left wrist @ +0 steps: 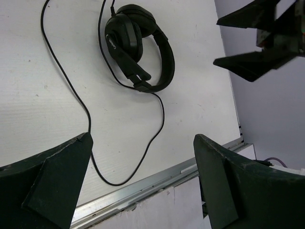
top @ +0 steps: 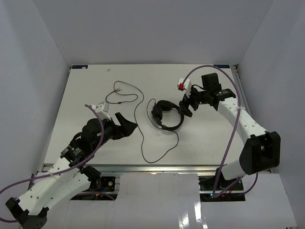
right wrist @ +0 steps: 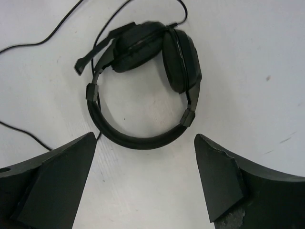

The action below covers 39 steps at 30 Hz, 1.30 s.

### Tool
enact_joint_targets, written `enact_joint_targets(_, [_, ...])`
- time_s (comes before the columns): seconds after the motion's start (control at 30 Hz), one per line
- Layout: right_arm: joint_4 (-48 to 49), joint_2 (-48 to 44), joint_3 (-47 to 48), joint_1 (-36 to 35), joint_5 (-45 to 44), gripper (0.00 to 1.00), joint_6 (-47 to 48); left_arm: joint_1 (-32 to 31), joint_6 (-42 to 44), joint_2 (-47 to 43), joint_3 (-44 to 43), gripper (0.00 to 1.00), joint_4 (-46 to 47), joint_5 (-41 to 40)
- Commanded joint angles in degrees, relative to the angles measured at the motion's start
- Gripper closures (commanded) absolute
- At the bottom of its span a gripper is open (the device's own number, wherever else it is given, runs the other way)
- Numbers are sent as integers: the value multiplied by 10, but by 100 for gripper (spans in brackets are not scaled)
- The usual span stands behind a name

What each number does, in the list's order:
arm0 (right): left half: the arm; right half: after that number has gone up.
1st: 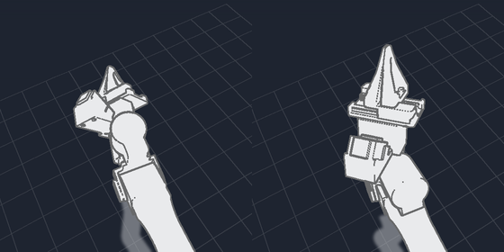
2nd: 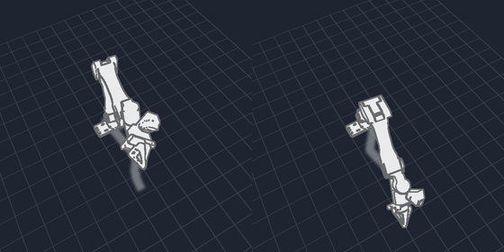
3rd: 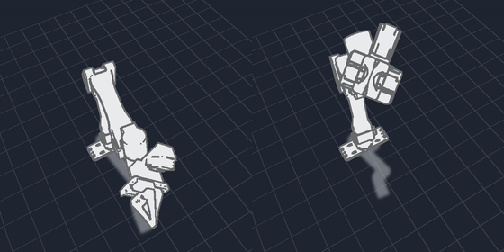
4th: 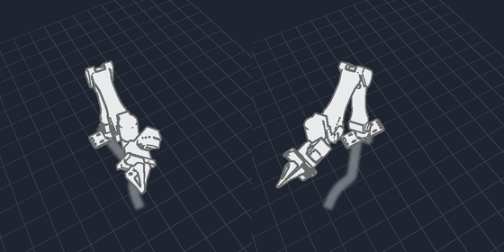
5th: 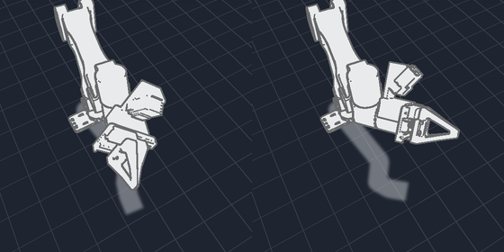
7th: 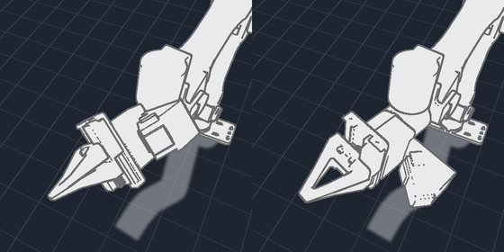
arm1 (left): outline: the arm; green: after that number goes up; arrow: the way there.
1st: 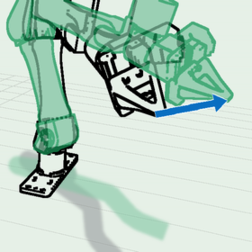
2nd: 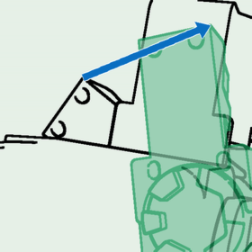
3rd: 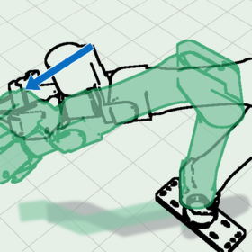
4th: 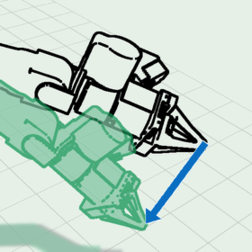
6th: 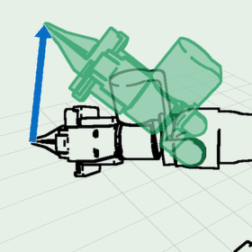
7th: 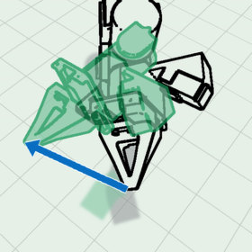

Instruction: Wrap the headphones

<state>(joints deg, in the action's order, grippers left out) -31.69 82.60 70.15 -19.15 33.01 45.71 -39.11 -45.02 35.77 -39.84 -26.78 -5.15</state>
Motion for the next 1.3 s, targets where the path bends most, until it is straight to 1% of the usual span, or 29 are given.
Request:
enact_joint_targets(0.0, [108,39,-96,32,31,10,-358,-2,-7,-15,14,2,5,-1])
enact_joint_targets(0.03, [154,24,-126,26,-12,10,-415,-2,-10,-19,16,2,5,0])
enact_joint_targets(0.07, [188,7,-148,15,-95,10,-490,-2,-13,-25,19,2,5,0])
enact_joint_targets(0.1, [194,-1,-154,-12,-228,10,-560,-2,-17,-28,21,2,4,0])
enact_joint_targets(0.13, [184,-2,-151,-27,-294,10,-595,-1,-21,-33,24,2,5,-1])
enact_joint_targets(0.17, [171,0,-145,-35,-333,10,-622,-1,-26,-37,28,2,5,-3])
enact_joint_targets(0.23, [151,17,-129,-36,-360,9,-656,-2,-33,-42,35,2,6,-5])
enact_joint_targets(0.3, [152,35,-122,-36,-370,7,-674,-2,-41,-43,39,2,8,-5])
enact_joint_targets(0.37, [153,57,-112,-36,-372,2,-691,-2,-46,-39,39,2,9,-4])
enact_joint_targets(0.4, [152,73,-106,-36,-370,2,-698,-2,-48,-37,39,2,9,-4])
enact_joint_targets(0.5, [150,119,-97,-35,-363,14,-707,-2,-54,-35,41,2,9,-1])
enact_joint_targets(0.7, [149,176,-87,-35,-320,27,-723,-1,-59,-47,44,2,3,-5])
enact_joint_targets(0.8, [151,174,-93,-34,-298,29,-733,-2,-60,-54,42,2,-6,-13])
enact_joint_targets(0.9, [161,143,-123,-34,-271,35,-745,-1,-60,-60,42,2,-13,-19])
enact_joint_targets(0.97, [170,129,-150,-34,-254,43,-752,-2,-60,-58,42,2,-15,-21])
enact_joint_targets(1.0, [176,122,-157,-34,-244,50,-756,-2,-60,-57,41,2,-15,-21])
enact_joint_targets(1.07, [182,110,-173,-34,-239,57,-758,-2,-62,-53,40,2,-16,-21])
enact_joint_targets(1.1, [182,108,-176,-34,-243,62,-757,-2,-64,-52,39,2,-16,-20])
enact_joint_targets(1.17, [176,110,-171,-34,-260,70,-740,-2,-69,-49,39,2,-15,-20])
enact_joint_targets(1.2, [175,114,-171,-34,-268,70,-739,-2,-69,-50,40,2,-15,-18])
enact_joint_targets(1.27, [163,145,-135,-31,-316,82,-698,-2,-73,-49,44,2,-13,-13])
